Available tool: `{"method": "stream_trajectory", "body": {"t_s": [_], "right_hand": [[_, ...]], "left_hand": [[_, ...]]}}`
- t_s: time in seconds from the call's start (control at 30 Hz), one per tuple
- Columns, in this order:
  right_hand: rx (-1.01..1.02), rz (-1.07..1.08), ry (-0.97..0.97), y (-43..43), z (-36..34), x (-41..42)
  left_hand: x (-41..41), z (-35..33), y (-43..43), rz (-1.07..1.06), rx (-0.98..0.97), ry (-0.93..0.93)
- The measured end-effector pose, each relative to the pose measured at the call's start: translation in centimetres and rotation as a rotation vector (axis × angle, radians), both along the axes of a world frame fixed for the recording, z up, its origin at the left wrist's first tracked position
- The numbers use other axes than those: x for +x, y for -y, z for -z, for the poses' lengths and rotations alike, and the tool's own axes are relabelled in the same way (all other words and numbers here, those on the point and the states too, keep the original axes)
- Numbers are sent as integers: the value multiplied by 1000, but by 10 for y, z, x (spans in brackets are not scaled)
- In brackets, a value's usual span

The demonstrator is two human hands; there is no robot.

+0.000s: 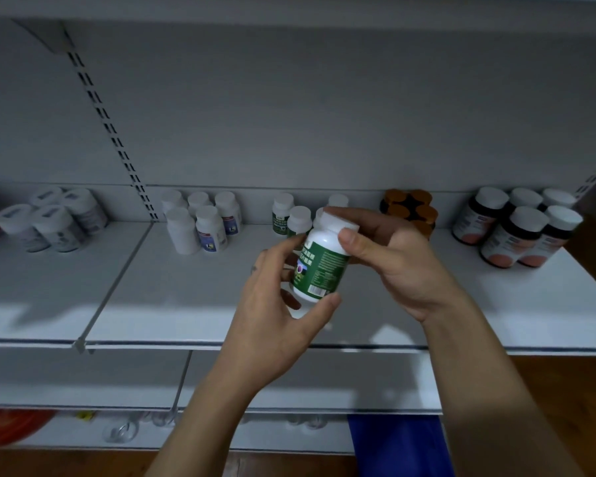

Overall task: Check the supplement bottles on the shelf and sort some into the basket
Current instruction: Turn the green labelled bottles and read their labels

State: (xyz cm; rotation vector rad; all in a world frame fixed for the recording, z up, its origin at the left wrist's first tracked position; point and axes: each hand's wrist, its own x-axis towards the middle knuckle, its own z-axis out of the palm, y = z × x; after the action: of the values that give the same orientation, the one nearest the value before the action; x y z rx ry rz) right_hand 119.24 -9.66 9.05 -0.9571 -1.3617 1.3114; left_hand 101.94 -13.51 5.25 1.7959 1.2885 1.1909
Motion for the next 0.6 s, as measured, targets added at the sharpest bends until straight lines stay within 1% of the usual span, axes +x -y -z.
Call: {"method": "stream_trajectory", "body": {"t_s": [0.33, 0.6], "right_hand": [[21, -70, -102, -1, 5, 5], [9, 27, 6, 7, 0, -5]], "left_hand": [[-1, 1, 4, 26, 18, -1], [3, 0, 7, 20, -18, -110]]}}
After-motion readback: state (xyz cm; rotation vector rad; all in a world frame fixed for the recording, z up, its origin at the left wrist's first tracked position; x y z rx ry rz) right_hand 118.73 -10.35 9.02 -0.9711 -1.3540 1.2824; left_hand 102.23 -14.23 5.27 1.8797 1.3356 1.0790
